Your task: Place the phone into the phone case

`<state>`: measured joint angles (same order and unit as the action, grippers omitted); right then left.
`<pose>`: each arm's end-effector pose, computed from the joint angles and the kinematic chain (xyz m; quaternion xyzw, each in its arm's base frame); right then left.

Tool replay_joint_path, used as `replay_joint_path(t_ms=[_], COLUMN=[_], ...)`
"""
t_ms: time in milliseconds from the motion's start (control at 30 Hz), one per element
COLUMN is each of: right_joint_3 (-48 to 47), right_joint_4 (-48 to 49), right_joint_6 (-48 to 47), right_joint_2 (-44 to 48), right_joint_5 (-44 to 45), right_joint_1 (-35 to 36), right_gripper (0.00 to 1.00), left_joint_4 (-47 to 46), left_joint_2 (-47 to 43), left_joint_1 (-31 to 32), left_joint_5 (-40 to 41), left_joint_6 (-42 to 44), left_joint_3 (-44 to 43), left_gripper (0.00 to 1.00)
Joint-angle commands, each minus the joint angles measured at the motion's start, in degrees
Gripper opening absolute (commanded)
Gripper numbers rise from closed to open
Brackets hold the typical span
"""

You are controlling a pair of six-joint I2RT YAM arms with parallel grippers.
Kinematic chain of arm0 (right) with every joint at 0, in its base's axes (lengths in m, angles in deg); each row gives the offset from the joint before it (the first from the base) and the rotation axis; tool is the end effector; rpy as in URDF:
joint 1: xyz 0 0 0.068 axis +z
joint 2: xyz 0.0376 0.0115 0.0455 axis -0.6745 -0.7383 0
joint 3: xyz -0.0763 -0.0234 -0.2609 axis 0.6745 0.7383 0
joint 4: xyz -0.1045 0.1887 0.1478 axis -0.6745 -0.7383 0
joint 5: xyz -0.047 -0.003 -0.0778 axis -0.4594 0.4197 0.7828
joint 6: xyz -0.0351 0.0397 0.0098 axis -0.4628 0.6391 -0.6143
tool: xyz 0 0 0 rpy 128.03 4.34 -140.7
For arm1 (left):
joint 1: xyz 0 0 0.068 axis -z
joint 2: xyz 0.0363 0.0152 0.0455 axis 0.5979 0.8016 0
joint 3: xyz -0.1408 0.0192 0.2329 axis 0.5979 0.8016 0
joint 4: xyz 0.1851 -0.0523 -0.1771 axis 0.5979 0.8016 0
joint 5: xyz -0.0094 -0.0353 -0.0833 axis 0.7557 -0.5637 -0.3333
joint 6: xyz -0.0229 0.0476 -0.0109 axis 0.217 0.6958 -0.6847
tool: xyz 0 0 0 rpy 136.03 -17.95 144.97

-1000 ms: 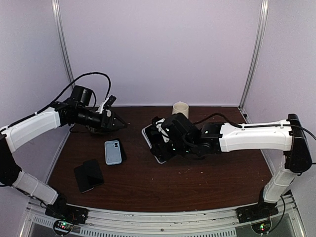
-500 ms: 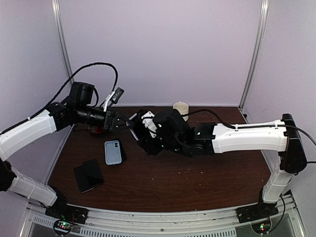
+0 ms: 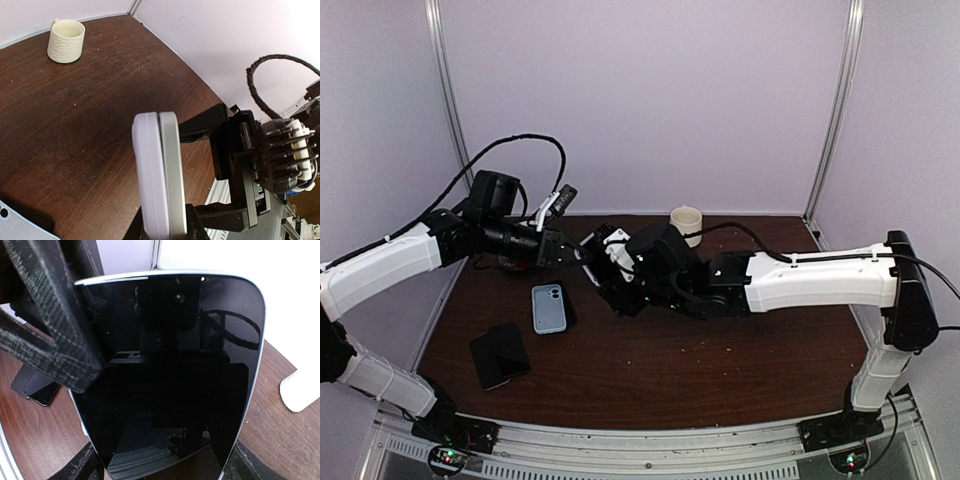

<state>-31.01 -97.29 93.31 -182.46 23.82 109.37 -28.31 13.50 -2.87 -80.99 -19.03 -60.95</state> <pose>0.1710 0.3789 0.2858 -0.3881 0.7702 0.2010 0.4646 0.2291 -0.1799 0.3249 0.2427 0.8131 -0.4582 0.2647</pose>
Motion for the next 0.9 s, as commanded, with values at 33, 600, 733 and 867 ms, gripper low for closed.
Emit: replay_joint_path(t_ms=[33,600,733,867], right_joint_3=[-2.26,22.34,32.52,32.42], right_joint_4=[3.9,8.62,19.41,19.8], right_joint_6=[-0.49,1.9,-0.66,-3.81], right_joint_2=[0.1,19.68,25.3,24.59], right_joint_5=[0.22,-32.8,-48.41,-52.01], right_joint_1=[0.61,-9.58,-13.79,-13.87], right_gripper=[0.37,0.99,0.99,0.98], left_joint_4=[-3.56,5.29,6.0,4.42], left_joint_2=[-1.03,3.26,4.38,3.41], left_joint_1=[-0.01,12.35,17.94,20.72], left_joint_5=[-1.4,13.05,16.23,15.89], left_joint_6=[1.31,18.86,25.92,28.92], left_joint_3=[0.94,1.93,1.85,2.17], left_gripper=[0.04,0.0,0.0,0.0])
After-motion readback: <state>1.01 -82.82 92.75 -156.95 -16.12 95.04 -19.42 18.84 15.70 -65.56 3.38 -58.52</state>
